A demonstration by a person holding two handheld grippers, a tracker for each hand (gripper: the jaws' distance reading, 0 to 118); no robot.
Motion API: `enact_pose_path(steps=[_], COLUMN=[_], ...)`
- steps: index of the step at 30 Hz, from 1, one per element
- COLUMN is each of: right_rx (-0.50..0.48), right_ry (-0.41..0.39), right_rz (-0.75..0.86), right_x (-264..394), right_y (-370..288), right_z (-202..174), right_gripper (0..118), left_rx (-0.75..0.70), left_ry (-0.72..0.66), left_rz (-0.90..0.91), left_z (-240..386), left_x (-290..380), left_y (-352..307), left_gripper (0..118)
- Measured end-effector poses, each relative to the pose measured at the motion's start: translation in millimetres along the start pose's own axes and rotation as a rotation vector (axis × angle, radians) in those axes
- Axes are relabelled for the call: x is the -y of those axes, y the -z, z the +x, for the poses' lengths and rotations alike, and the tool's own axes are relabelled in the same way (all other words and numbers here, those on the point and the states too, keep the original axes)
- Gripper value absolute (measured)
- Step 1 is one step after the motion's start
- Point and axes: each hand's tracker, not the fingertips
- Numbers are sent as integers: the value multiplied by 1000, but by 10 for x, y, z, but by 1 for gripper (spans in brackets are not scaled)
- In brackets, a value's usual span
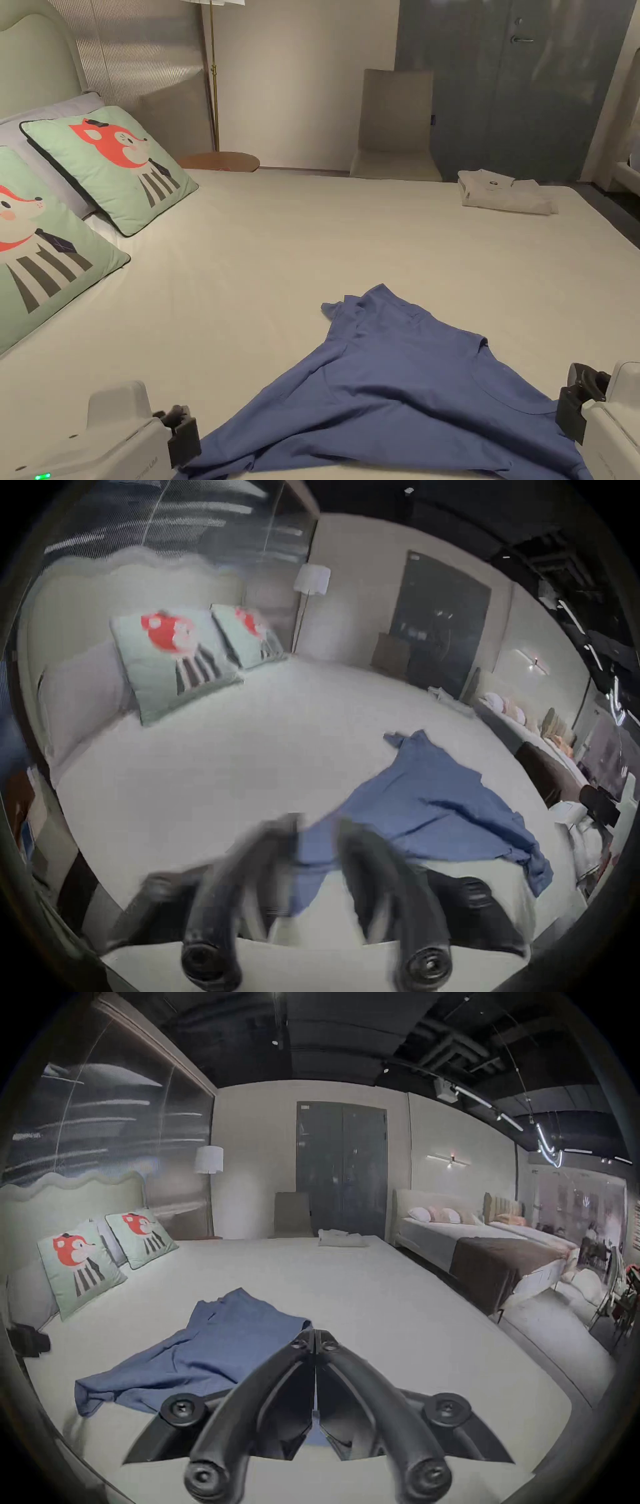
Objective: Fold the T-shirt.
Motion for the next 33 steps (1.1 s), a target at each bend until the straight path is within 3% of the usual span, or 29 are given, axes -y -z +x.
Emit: enact_pose_path(steps=[1,2,3,8,9,10,13,15,17,18,19,21,22,29,33], right_rx=[-5,-8,-9,-22,-23,-26,-34,-43,-69,-90,-96,-134,-150,-207,-207], right_ry=[2,-2,-10,-32,-35,-37,-44,-48,-47,-41,-40,-65,-73,-141,-122], right_rz=[-13,-24,-34,-78,-87,-93,-119,-139,-162,-169,-175,-220,-250,-331,-441], right_x=[33,62,95,195,213,234,287,309,320,305,281,207,181,-48,-117], right_y=[19,38,58,142,171,199,310,396,536,609,712,1011,1200,2536,3338], right_z=[-6,-14,-27,-75,-86,-91,-132,-179,-232,-261,-302,-409,-458,-870,-1014], right_gripper=[1,1,1,1,1,1,1,1,1,3,22,90,117,118,118], left_rx=[-15,-29,-45,-80,-80,-84,-98,-98,-93,-88,-66,-45,-49,-56,-82], left_ry=[-3,-2,-6,-19,-21,-23,-11,3,23,17,0,-6,1,-12,-21], left_rz=[-59,-109,-145,-203,-210,-218,-248,-251,-231,-223,-212,-200,-189,-154,-160], left_z=[-45,-81,-114,-171,-195,-197,-170,-126,-98,-90,-86,-57,-30,26,34], left_x=[78,153,256,518,553,572,616,636,611,589,557,502,483,386,373], left_y=[97,187,266,552,586,624,707,714,674,652,619,554,522,543,640], left_gripper=[100,113,106,105,102,90,46,34,7,4,4,3,3,3,3])
